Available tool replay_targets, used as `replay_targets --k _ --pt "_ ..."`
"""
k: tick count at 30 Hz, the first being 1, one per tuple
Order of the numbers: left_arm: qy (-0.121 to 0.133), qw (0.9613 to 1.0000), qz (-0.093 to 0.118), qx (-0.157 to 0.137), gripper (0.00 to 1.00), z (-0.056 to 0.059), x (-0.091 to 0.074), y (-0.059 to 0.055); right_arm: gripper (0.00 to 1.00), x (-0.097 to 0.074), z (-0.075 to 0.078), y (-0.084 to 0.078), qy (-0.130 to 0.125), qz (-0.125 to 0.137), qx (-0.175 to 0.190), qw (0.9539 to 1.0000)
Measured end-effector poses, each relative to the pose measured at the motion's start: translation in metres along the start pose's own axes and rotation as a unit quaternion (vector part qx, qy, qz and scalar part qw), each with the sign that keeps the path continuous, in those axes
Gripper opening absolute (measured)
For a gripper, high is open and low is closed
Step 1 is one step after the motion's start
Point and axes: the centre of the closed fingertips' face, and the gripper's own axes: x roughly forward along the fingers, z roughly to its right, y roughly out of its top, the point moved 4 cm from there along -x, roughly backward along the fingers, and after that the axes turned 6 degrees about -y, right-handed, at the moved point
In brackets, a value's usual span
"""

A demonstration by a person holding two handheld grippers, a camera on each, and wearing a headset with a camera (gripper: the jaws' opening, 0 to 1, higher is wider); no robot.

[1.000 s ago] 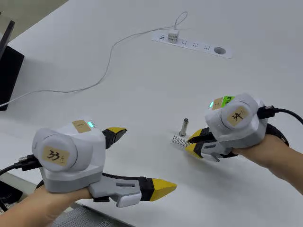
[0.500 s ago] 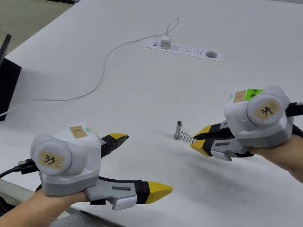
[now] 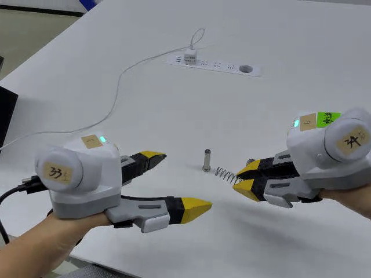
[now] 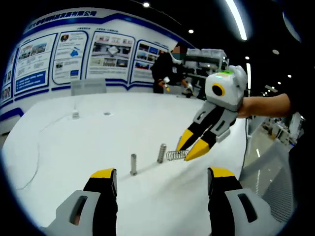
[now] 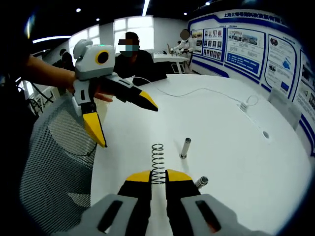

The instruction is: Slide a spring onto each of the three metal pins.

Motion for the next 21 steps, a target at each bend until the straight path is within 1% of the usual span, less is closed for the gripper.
replay_targets --k 1,2,3,4,6,8,10,11,12,13,14,16,18,21 --pt "-0.016 0.9998 0.001 0.014 0.74 0.004 0.005 0.005 0.11 -0.003 -0.002 0.000 0.001 0.003 0.000 1.0000" --pt "-0.028 0.9994 0.003 0.022 0.73 0.007 0.008 0.007 0.11 -0.004 -0.003 0.001 0.004 0.006 0.000 1.0000" --pt "-0.046 0.9985 -0.005 0.029 0.71 0.011 0.012 0.009 0.11 -0.005 -0.004 0.001 0.008 0.007 0.001 0.9999" --pt "-0.054 0.9979 -0.011 0.036 0.68 0.012 0.014 0.010 0.11 -0.005 -0.005 0.001 0.010 0.009 0.002 0.9999" --pt "-0.067 0.9957 -0.029 0.058 0.64 0.014 0.019 0.011 0.11 -0.007 -0.008 0.002 0.015 0.012 -0.004 0.9998" --pt "-0.076 0.9944 -0.034 0.065 0.61 0.016 0.023 0.013 0.11 -0.008 -0.011 0.004 0.019 0.017 -0.007 0.9996" --pt "-0.081 0.9936 -0.035 0.070 0.58 0.016 0.025 0.014 0.11 -0.009 -0.014 0.006 0.024 0.022 -0.011 0.9994" --pt "-0.086 0.9922 -0.037 0.082 0.55 0.017 0.026 0.014 0.11 -0.009 -0.016 0.006 0.028 0.024 -0.015 0.9992" --pt "-0.090 0.9913 -0.038 0.088 0.50 0.017 0.026 0.014 0.11 -0.010 -0.018 0.006 0.031 0.025 -0.018 0.9991" --pt "-0.097 0.9906 -0.039 0.088 0.43 0.018 0.027 0.014 0.11 -0.010 -0.021 0.006 0.038 0.027 -0.026 0.9986" --pt "-0.103 0.9902 -0.039 0.085 0.38 0.019 0.027 0.013 0.11 -0.010 -0.022 0.006 0.040 0.028 -0.029 0.9984" --pt "-0.115 0.9891 -0.041 0.081 0.30 0.022 0.028 0.012 0.11 -0.009 -0.024 0.003 0.043 0.023 -0.034 0.9982" --pt "-0.126 0.9868 -0.052 0.088 0.29 0.026 0.027 0.009 0.11 -0.009 -0.025 0.003 0.045 0.023 -0.036 0.9981" --pt "-0.135 0.9842 -0.064 0.095 0.29 0.029 0.026 0.006 0.11 -0.010 -0.026 0.003 0.049 0.024 -0.036 0.9979"
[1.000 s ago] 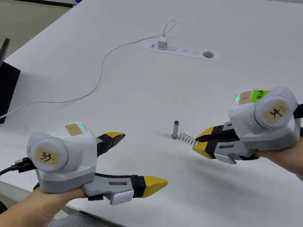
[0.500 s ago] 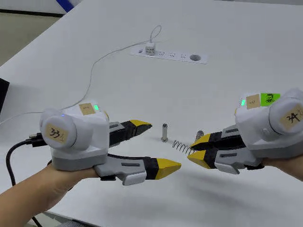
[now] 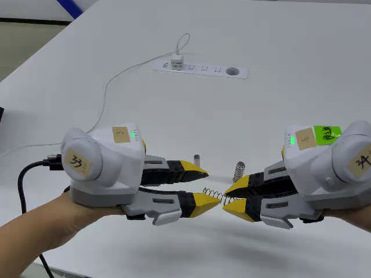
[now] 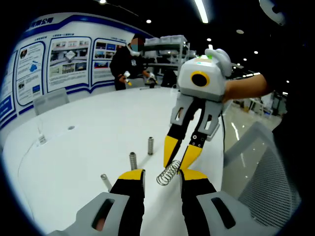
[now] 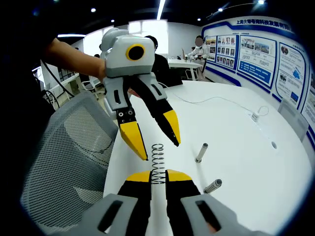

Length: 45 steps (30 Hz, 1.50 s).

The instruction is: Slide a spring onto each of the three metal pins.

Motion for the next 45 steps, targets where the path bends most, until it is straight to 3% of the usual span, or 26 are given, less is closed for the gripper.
replay_targets --k 6,10,21,25,28,30,34,36,39,41,45 --pt "-0.012 0.9999 0.000 0.000 0.25 0.004 0.000 0.000 0.11 -0.001 -0.007 0.007 0.013 0.012 -0.013 0.9998" --pt "-0.033 0.9992 -0.022 0.010 0.21 0.007 0.000 -0.001 0.11 -0.002 -0.009 0.010 0.016 0.021 -0.014 0.9995" --pt "-0.056 0.9972 -0.033 0.038 0.12 0.014 0.005 0.003 0.11 -0.004 -0.012 0.007 0.018 0.013 -0.028 0.9993" --pt "-0.053 0.9960 -0.028 0.065 0.10 0.016 0.005 0.006 0.11 -0.007 -0.011 0.007 0.017 0.018 -0.029 0.9993" --pt "-0.056 0.9957 -0.023 0.071 0.10 0.017 0.005 0.008 0.11 -0.011 -0.011 0.008 0.020 0.023 -0.035 0.9989" --pt "-0.053 0.9957 -0.017 0.074 0.10 0.017 0.004 0.010 0.12 -0.013 -0.009 0.010 0.009 0.028 -0.044 0.9986" --pt "-0.051 0.9959 -0.008 0.074 0.09 0.017 0.002 0.013 0.15 -0.015 -0.006 0.010 0.003 0.040 -0.013 0.9991" --pt "-0.053 0.9960 -0.002 0.072 0.09 0.018 0.001 0.015 0.18 -0.015 -0.004 0.007 -0.003 0.036 -0.018 0.9992" --pt "-0.058 0.9958 0.001 0.071 0.09 0.021 0.000 0.017 0.16 -0.014 -0.004 0.005 -0.001 0.037 -0.010 0.9992" --pt "-0.056 0.9957 0.001 0.075 0.09 0.020 -0.001 0.017 0.12 -0.014 -0.008 0.006 0.015 0.046 0.007 0.9988" --pt "-0.058 0.9954 0.002 0.077 0.10 0.021 -0.002 0.017 0.11 -0.015 -0.008 0.007 0.014 0.050 0.010 0.9986"
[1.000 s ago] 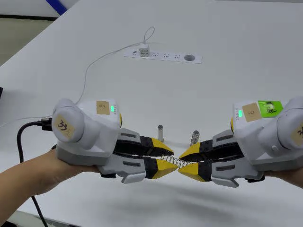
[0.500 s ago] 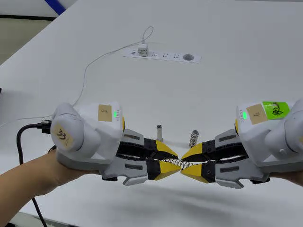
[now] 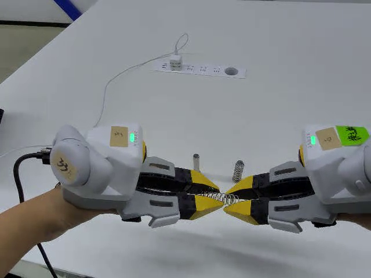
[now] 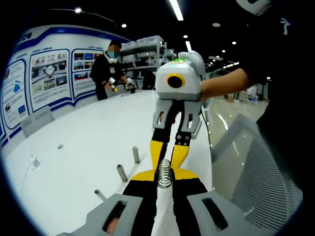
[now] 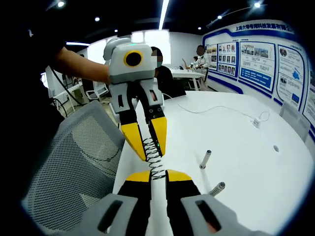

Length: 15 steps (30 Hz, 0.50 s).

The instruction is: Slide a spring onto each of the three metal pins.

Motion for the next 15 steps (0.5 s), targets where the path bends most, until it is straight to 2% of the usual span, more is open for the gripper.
replay_targets --k 4,6,7,12,15 --pt "-0.005 0.9993 -0.010 0.036 0.10 0.0024 0.0008 0.0015 0.11 -0.0013 -0.0012 0.0011 0.003 0.000 -0.010 0.9999" --pt "-0.016 0.9978 -0.031 0.057 0.10 0.0057 0.0013 -0.0011 0.10 -0.0036 -0.0024 0.0020 0.008 0.000 -0.016 0.9998" --pt "-0.014 0.9974 -0.034 0.062 0.10 0.0062 0.0019 -0.0010 0.10 -0.0053 -0.0029 0.0027 0.012 0.001 -0.020 0.9997" --pt "-0.013 0.9980 -0.027 0.056 0.10 0.0049 0.0013 0.0018 0.10 -0.0082 -0.0026 0.0055 0.010 0.004 -0.016 0.9998" --pt "-0.012 0.9976 -0.033 0.059 0.10 0.0038 0.0015 0.0000 0.10 -0.0086 -0.0015 0.0072 0.011 0.009 -0.014 0.9998"
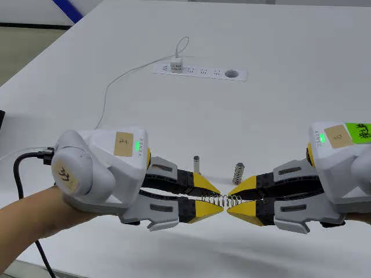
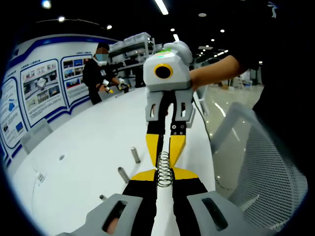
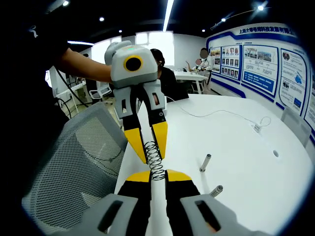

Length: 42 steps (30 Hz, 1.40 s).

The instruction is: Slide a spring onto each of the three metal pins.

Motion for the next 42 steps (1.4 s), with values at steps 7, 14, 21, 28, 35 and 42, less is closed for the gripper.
replay_targets --k 7,14,21,28,35,42 --pt "0.000 0.9997 -0.017 0.018 0.10 0.000 -0.002 -0.003 0.10 -0.001 -0.002 0.008 0.010 0.007 -0.013 0.9998" --pt "0.007 0.9996 -0.018 0.020 0.10 0.000 -0.005 -0.002 0.10 -0.002 -0.004 0.017 0.015 0.018 -0.023 0.9995" --pt "0.017 0.9993 -0.024 0.025 0.10 0.001 -0.005 -0.004 0.11 -0.003 -0.006 0.023 0.017 0.029 -0.022 0.9992" --pt "0.035 0.9992 -0.012 0.013 0.10 -0.003 -0.008 0.001 0.11 -0.006 -0.003 0.033 0.007 0.053 -0.002 0.9986" --pt "0.040 0.9990 -0.016 0.012 0.10 -0.001 -0.009 -0.001 0.11 -0.002 -0.006 0.044 0.007 0.064 0.004 0.9979" --pt "0.057 0.9982 -0.017 0.001 0.10 -0.002 -0.014 -0.002 0.11 0.004 -0.008 0.053 0.001 0.065 0.000 0.9979"
